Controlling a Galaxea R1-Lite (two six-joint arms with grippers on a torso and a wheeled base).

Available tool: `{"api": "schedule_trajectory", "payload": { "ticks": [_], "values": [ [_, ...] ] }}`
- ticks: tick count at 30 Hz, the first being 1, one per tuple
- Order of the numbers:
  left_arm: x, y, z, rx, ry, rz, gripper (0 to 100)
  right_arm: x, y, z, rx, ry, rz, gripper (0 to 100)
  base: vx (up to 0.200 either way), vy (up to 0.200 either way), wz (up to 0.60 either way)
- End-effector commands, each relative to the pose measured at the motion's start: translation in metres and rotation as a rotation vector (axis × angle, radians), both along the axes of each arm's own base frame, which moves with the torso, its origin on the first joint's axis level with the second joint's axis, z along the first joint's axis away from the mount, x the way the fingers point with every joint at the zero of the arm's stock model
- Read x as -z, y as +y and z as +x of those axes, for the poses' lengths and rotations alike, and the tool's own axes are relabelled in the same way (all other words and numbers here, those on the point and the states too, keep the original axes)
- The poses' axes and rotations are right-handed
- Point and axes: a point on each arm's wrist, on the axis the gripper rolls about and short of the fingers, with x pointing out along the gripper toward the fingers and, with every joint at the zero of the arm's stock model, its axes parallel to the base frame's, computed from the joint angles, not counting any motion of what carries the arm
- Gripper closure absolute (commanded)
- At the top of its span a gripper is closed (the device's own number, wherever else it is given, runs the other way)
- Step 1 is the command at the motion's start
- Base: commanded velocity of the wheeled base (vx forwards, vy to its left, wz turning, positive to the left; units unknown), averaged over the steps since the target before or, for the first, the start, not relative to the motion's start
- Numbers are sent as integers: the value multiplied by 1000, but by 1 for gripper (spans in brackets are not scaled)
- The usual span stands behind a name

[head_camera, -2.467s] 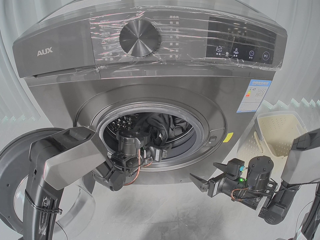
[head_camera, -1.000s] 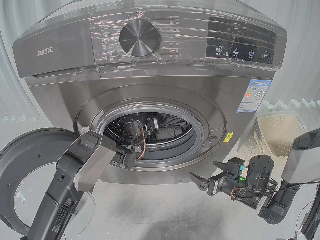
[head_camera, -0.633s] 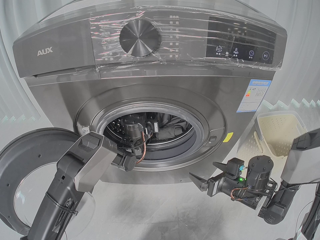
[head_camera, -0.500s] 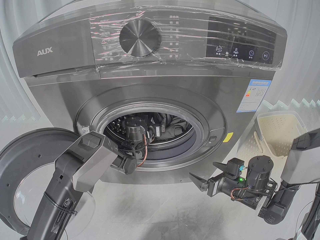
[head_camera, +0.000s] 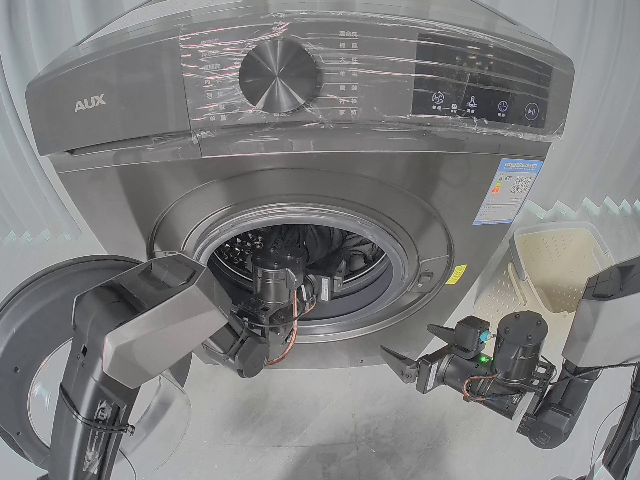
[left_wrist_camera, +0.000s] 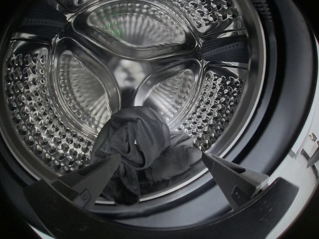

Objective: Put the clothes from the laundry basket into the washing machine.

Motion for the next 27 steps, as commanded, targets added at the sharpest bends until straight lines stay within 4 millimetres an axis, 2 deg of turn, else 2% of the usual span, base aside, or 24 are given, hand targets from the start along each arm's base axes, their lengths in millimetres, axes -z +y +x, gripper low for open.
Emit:
{"api": "schedule_trajectory", "payload": {
  "ticks": [1, 8, 9, 14, 16, 17, 22, 24, 25, 27],
  "values": [
    [-22, -8, -46, 67, 5, 4, 0, 0, -2, 1, 6, -1, 0, 0, 0, 0, 0],
    [-23, -8, -91, 133, 29, 9, 0, -4, -3, 1, 11, -9, 6, 0, 0, 0, 0],
    [-23, -8, -91, 133, 29, 9, 0, -4, -3, 1, 11, -9, 6, 0, 0, 0, 0],
    [-31, 10, -130, 163, 48, -1, 0, -5, -8, -1, 23, -7, 5, 0, 0, 0, 0],
    [-39, 19, -146, 169, 57, -16, 0, -11, -8, -2, 22, -22, 17, 0, 0, 0, 0],
    [-40, 20, -146, 168, 57, -20, 0, -11, -8, -3, 21, -22, 17, 0, 0, 0, 0],
    [-71, 46, -189, 199, 55, -89, 0, -29, -13, -4, 32, -80, 54, 0, 0, 0, 0],
    [-79, 54, -206, 218, 51, -114, 0, -30, -26, -2, 78, -87, 29, 0, 0, 0, 0],
    [-79, 55, -207, 220, 52, -115, 0, -31, -28, -2, 82, -89, 28, 0, 0, 0, 0],
    [-89, 67, -228, 243, 44, -159, 0, -35, -36, -3, 101, -108, 15, 0, 0, 0, 0]
  ]
}}
